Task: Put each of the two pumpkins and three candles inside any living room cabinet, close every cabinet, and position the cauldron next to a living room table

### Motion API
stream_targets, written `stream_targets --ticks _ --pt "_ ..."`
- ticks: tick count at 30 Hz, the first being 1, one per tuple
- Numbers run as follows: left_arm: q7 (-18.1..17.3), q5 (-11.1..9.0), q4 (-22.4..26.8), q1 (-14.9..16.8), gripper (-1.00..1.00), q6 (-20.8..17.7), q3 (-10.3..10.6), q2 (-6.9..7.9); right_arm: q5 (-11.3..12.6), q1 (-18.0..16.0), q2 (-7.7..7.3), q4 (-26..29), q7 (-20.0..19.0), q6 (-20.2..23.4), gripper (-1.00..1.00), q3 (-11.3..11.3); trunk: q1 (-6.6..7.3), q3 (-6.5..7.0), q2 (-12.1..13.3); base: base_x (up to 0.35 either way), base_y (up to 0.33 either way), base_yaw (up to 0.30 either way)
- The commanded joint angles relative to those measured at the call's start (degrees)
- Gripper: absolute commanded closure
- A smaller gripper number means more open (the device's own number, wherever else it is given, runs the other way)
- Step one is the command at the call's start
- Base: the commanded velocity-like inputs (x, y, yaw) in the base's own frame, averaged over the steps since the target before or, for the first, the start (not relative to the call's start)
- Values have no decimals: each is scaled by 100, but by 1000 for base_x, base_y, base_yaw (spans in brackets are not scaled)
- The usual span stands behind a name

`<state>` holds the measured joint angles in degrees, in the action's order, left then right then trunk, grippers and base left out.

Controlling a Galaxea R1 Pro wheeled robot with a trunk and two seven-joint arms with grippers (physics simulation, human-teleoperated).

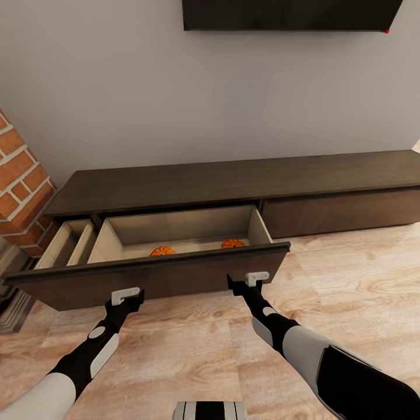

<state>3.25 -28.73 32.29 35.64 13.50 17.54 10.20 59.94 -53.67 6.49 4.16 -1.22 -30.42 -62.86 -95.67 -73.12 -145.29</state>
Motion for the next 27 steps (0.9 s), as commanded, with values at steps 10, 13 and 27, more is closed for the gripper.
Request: stream_targets --ticks 10,13,27 --pt "43 -45 5 -16 -100 166 48 7 71 -3 10 24 -15 -286 -100 -34 1 -4 -2 0 0 0" --pt "44 -45 6 -29 -100 288 42 14 137 -3 10 29 -18 -400 -100 -36 1 -4 -2 0 0 0" --pt "44 -45 367 -74 -100 774 -31 70 256 -3 10 32 -62 -709 -100 -50 -4 -48 -4 0 0 0"
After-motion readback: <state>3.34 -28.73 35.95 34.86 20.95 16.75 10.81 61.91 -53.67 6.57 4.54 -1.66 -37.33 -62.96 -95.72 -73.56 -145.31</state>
